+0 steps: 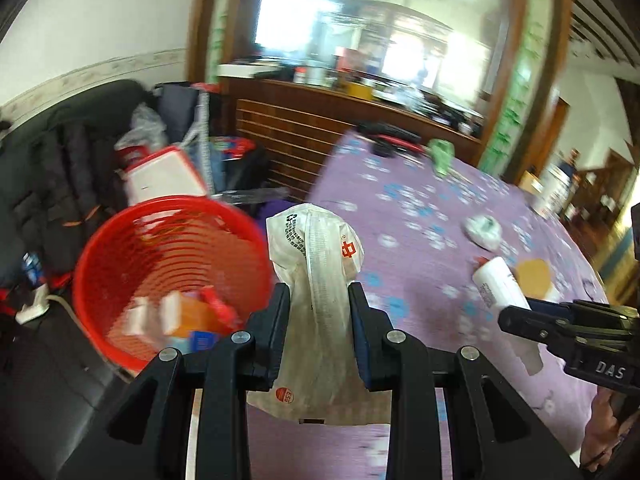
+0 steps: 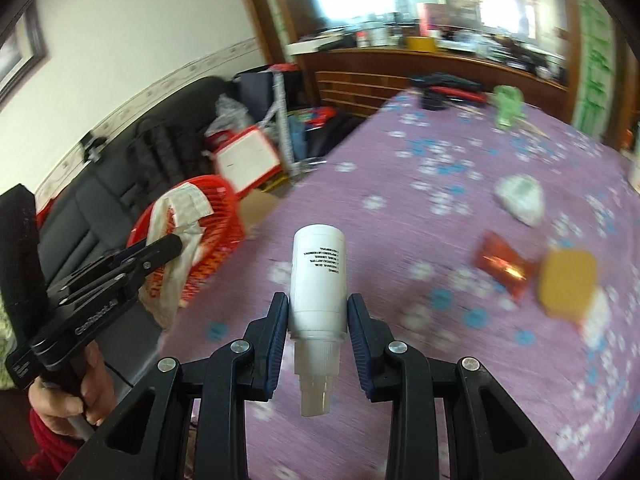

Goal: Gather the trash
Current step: 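Carry both held items over the red wastebasket and open both tools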

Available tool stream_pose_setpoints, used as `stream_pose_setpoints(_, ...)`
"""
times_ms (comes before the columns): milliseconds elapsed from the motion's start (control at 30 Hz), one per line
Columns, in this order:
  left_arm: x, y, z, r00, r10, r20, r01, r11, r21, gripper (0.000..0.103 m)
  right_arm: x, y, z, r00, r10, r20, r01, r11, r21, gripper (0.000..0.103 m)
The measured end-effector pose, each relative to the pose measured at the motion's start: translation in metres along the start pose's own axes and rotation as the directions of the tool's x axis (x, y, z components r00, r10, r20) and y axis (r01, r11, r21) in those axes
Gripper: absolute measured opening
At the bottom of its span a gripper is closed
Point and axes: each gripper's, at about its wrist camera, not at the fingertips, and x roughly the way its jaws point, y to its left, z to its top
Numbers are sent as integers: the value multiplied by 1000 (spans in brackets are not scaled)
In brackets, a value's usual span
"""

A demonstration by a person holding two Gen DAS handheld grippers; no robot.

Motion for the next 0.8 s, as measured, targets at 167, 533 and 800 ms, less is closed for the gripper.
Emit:
stream_pose_setpoints(167,4,53,2,998,65,-6,-66,994,-87,28,30,42,24,998,54,-27,-55,996,-67,33)
stream_pose_setpoints(533,18,114,6,989,139,-48,-144,977,-156,29,112,101,68,984,135,-119,-145,986,-84,33)
stream_pose_setpoints(800,22,130,15,986,165,-36,-169,967,-193,56,116,94,86,989,129,-74,-133,989,-56,44)
